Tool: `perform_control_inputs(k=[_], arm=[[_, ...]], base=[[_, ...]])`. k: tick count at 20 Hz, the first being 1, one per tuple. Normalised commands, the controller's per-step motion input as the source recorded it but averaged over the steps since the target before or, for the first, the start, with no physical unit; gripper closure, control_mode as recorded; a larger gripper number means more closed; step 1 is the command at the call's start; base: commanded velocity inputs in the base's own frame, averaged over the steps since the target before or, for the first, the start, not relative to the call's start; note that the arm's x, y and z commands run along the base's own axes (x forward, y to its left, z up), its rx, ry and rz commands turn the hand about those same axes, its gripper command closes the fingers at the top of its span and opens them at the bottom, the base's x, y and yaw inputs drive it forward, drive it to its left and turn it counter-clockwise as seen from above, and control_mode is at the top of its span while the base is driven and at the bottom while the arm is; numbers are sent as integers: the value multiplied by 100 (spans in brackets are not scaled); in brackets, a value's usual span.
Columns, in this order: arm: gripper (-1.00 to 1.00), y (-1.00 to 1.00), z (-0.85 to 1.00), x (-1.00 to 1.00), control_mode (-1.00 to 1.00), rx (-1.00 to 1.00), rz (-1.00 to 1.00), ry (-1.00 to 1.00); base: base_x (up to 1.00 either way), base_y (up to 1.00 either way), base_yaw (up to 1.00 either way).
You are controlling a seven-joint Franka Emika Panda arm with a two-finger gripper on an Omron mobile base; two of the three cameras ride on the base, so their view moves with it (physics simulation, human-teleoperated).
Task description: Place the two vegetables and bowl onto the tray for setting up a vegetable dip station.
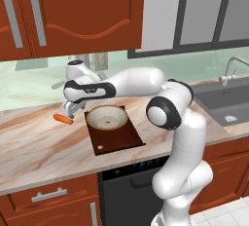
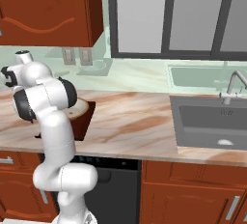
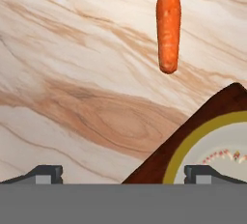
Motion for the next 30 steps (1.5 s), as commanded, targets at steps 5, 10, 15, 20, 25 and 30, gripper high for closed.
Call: perform_control_inputs(k=[5, 10, 15, 20, 25, 30], arm=[[-100, 2, -3, 10, -100, -5, -5, 0], [-100, 2, -5, 12, -100, -1, -5, 0], [-100, 7, -7, 11, -100, 0, -6, 0], [-100, 10, -7, 10, -100, 0, -4, 0], [-100, 10, -8, 8, -100, 0, -1, 0], [-100, 8, -7, 5, -100, 0, -2, 0]], base=[[0, 0, 0], [0, 0, 0], [0, 0, 0], [0, 0, 0], [0, 0, 0], [0, 0, 0]])
